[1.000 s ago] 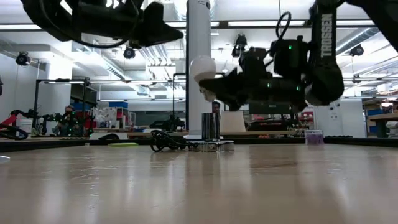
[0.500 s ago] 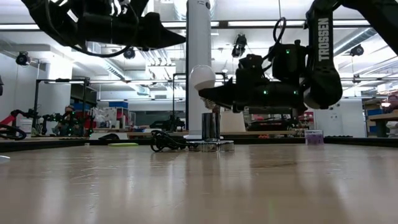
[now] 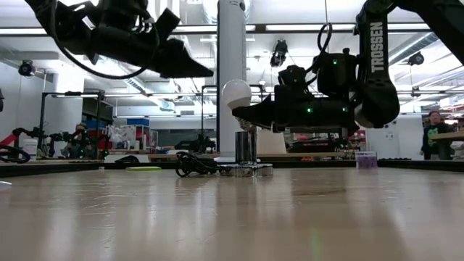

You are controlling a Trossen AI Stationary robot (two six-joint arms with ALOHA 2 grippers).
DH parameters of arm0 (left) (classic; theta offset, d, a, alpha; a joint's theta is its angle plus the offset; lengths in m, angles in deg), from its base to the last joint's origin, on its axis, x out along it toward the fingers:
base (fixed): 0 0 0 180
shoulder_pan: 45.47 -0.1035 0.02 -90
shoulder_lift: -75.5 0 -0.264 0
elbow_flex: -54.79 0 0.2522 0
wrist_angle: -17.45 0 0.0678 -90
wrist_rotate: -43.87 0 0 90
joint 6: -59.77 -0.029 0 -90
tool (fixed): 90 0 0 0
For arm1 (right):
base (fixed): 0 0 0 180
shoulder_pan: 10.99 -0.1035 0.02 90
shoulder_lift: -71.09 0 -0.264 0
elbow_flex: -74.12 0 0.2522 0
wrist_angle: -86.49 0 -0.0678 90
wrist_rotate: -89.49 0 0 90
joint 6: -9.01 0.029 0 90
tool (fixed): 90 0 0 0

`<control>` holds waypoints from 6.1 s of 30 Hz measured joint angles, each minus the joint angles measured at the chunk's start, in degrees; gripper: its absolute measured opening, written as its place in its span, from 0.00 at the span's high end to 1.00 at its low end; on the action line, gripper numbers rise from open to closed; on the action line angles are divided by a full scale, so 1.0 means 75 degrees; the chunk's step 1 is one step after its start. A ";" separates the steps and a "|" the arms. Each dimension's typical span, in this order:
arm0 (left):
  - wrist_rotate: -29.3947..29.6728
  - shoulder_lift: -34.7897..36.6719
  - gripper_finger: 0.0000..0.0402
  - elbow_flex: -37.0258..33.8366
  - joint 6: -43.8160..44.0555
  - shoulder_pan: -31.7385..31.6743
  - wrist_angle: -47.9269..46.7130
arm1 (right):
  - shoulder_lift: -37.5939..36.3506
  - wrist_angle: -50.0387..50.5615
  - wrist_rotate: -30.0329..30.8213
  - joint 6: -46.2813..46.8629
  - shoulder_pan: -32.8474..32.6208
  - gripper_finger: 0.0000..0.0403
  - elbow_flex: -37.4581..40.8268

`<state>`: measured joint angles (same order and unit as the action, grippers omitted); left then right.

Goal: Screw lightbulb
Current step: Insert the lightbulb into the lamp

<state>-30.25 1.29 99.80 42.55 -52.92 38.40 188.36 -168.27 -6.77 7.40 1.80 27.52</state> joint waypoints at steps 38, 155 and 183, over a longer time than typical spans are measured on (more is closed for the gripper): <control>-0.0365 -0.1716 0.61 0.0641 0.0222 -0.0072 0.0150 | -0.0034 0.0750 0.0045 0.0607 -0.0091 0.43 0.0035; -0.1054 -0.1376 1.00 0.1870 0.0566 -0.0180 -0.4148 | -0.4674 0.9831 0.1659 -0.0011 -0.0882 1.00 -0.0431; -0.0295 -0.1562 1.00 0.1816 0.0402 -0.0197 -0.3346 | -0.4680 1.0193 0.2047 0.0163 -0.0973 1.00 -0.0659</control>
<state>-32.46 -10.43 113.41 45.57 -54.40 13.30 153.26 -91.82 8.58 8.63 -5.50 22.58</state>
